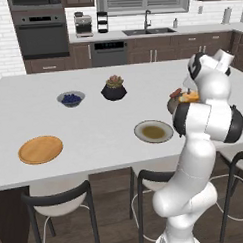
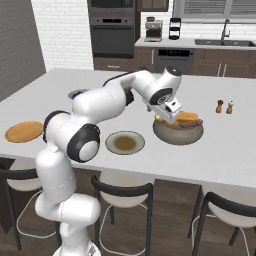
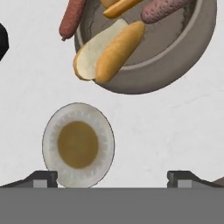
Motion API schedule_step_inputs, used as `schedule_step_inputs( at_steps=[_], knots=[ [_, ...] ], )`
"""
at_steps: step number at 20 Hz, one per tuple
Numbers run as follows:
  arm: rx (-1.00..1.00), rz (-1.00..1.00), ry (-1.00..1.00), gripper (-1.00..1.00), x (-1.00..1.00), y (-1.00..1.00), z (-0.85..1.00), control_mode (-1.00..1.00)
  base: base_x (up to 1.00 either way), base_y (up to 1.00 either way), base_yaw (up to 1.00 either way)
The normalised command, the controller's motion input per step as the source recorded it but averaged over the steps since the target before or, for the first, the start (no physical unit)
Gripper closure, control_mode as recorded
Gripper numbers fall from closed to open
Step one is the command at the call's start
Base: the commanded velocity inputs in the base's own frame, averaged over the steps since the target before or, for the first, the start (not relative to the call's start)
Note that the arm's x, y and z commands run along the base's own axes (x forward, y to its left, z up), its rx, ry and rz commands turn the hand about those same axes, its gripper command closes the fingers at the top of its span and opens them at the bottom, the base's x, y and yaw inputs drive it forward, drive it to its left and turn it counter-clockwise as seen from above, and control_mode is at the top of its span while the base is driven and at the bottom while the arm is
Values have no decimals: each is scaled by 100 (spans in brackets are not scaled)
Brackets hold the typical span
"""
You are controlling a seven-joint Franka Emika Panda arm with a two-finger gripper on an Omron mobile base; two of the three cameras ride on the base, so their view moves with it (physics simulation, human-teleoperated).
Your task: Place one bun and one sausage from the bowl on each plate.
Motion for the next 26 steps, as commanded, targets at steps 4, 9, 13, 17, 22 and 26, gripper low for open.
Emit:
schedule_step_inputs(
  at_steps=[4, 9, 13, 17, 22, 26],
  knots=[
    [-7, -10, 0, -100, 64, -17, -11, -100, 0, 0, 0],
    [-1, -6, 2, -100, 49, -23, -4, -100, 0, 0, 0],
    [0, -1, 0, -100, 41, -22, -6, -100, 0, 0, 0],
    [0, 0, 0, -100, 43, -28, -10, -100, 0, 0, 0],
    [0, 0, 0, -100, 44, -23, -10, -100, 0, 0, 0],
    [0, 0, 0, -100, 26, -21, -15, -100, 0, 0, 0]
  ],
)
